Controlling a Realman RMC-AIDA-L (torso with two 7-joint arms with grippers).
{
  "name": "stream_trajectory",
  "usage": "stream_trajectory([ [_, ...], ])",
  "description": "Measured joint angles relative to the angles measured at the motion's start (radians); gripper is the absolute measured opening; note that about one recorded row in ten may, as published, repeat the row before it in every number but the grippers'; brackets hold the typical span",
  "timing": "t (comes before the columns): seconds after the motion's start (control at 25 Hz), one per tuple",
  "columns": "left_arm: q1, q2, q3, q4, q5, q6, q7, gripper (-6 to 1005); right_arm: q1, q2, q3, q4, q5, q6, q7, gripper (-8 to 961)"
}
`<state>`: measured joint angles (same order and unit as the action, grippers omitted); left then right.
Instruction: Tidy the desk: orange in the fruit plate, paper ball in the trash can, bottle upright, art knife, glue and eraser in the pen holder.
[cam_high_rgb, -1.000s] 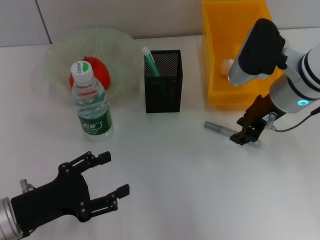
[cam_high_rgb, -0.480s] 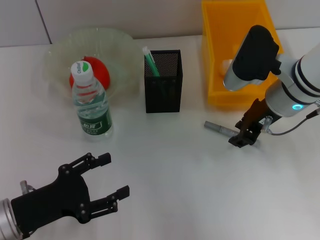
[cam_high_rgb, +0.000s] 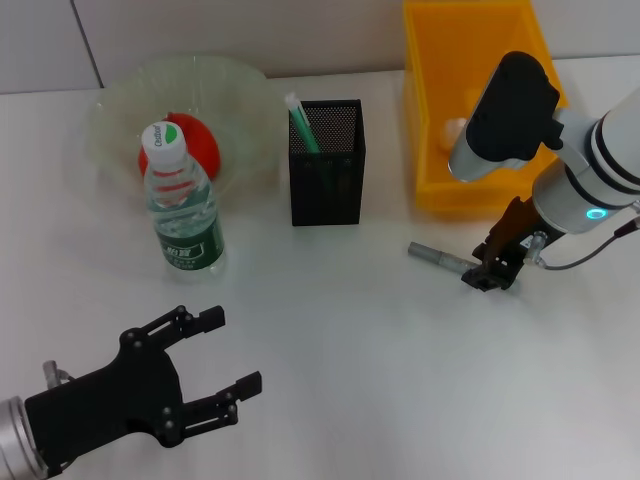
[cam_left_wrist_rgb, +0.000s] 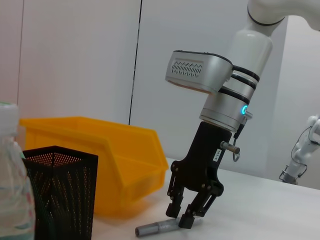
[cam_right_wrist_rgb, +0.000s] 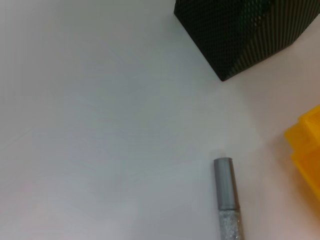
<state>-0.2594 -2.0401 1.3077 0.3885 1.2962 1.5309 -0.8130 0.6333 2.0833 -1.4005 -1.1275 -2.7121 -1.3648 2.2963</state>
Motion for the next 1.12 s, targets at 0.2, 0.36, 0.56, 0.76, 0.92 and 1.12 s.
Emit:
stream_trajectory([
  [0.2, -0.002, 0.000, 0.001, -0.002, 0.000, 0.000, 0.000, 844, 0.002, -0.001, 0.000, 0.015, 0.000, 0.012, 0.000, 327],
  [0.36, 0.000, 0.000, 0.002, -0.003, 0.000, -0.004, 0.000, 844, 0.017, -0.003, 0.001, 0.049, 0.000, 0.021, 0.000, 324],
  [0.56, 0.001, 0.000, 0.002, -0.005, 0.000, -0.008, 0.000, 844, 0.027, -0.003, 0.007, 0.071, 0.000, 0.024, 0.000, 269],
  [0.76, -0.002, 0.000, 0.002, -0.007, 0.000, -0.013, 0.001, 844, 0.025, -0.003, 0.008, 0.053, 0.000, 0.008, -0.003, 173],
  [0.92, 0.002, 0.000, 0.002, -0.002, 0.000, -0.013, 0.000, 844, 0.013, -0.003, 0.012, -0.017, 0.000, -0.051, -0.004, 144],
  [1.12, 0.003, -0.001, 0.002, 0.000, 0.000, -0.013, 0.000, 844, -0.027, -0.004, 0.009, -0.221, -0.006, -0.164, -0.011, 145],
])
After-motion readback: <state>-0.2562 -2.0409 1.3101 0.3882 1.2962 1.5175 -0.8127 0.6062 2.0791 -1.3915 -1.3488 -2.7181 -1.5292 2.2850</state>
